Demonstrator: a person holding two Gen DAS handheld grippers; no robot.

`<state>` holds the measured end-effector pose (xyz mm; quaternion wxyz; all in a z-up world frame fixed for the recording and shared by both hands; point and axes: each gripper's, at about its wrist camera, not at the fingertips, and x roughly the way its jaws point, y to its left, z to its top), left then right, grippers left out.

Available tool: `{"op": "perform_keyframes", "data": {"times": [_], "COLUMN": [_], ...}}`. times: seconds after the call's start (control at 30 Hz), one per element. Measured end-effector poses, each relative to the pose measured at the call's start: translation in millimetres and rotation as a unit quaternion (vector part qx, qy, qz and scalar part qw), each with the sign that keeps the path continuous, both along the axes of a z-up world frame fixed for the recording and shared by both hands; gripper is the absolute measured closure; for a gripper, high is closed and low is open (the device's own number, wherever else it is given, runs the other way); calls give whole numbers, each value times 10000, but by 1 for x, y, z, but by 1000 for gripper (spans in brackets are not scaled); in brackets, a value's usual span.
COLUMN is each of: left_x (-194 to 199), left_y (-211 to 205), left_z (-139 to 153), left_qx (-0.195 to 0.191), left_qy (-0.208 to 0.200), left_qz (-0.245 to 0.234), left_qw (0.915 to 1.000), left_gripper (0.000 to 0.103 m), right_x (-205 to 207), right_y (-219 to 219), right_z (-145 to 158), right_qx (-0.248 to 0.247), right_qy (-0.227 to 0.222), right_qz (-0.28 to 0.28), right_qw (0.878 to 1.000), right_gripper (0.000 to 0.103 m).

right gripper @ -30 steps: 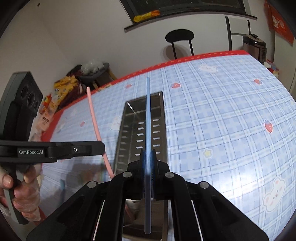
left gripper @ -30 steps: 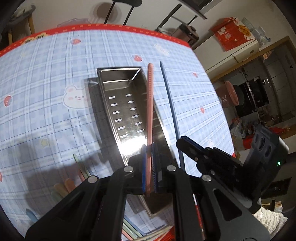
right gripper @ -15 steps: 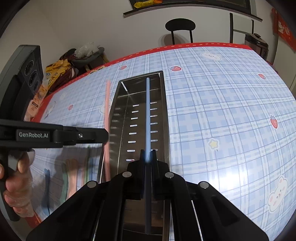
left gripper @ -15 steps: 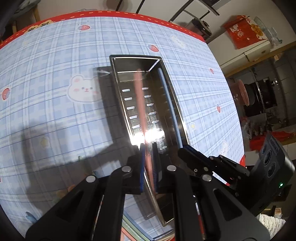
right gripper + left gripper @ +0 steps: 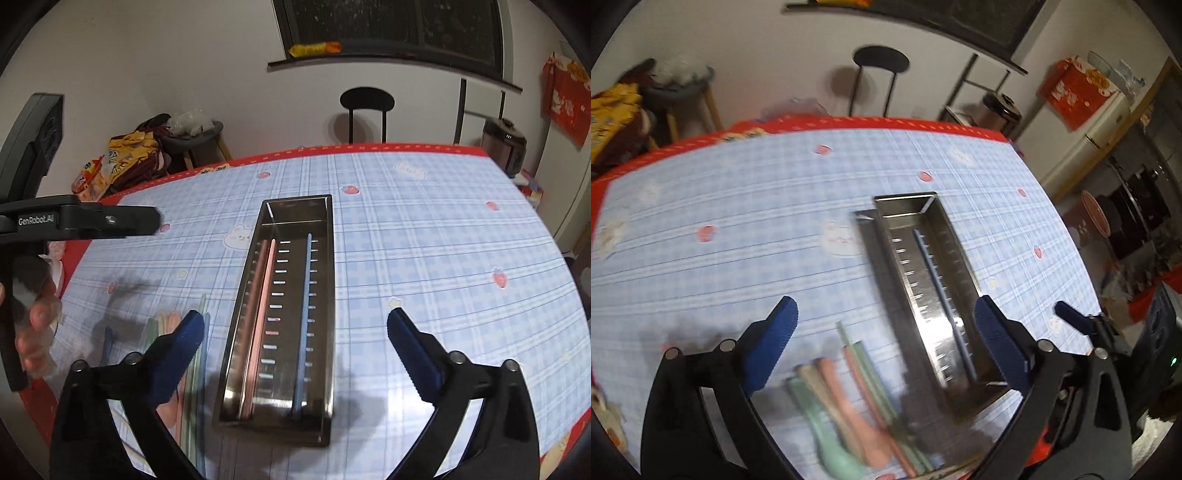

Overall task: Organize utensils
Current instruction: 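Lower the chopsticks into the basket and open both tools, then move the left tool to the blue spoon and close on its bowl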

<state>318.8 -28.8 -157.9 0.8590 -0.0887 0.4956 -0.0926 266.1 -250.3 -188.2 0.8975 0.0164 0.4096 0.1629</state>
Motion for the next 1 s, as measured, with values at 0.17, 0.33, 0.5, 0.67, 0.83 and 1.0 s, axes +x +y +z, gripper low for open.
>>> {"op": "perform_keyframes", "data": {"times": [0.17,0.33,0.5,0.67,0.83,1.0], "left_x": [-52,-115,-168,-215,-240,-253], "left_y": [25,39,48,59,59,54], "left_z": [15,3,-21,-54,-76,-79], "left_qx": [31,249,388,142,-263,-348], "left_qy": [-290,-214,-26,351,748,801], "left_qz": [479,944,1436,2051,2316,2442], "left_qw": [9984,9950,9889,9780,9696,9658], "left_gripper": [6,6,6,6,7,7], "right_x": [-22,-50,-71,-90,-99,-106], "right_y": [-7,-9,3,25,49,53], "right_z": [4,-9,-29,-38,-50,-52], "right_qx": [-149,-45,-54,-131,-548,-427], "right_qy": [9,213,482,431,649,735], "right_qz": [29,207,528,1145,1744,1968], "right_qw": [9999,9995,9974,9924,9810,9767], "right_gripper": [6,6,6,6,6,6]}}
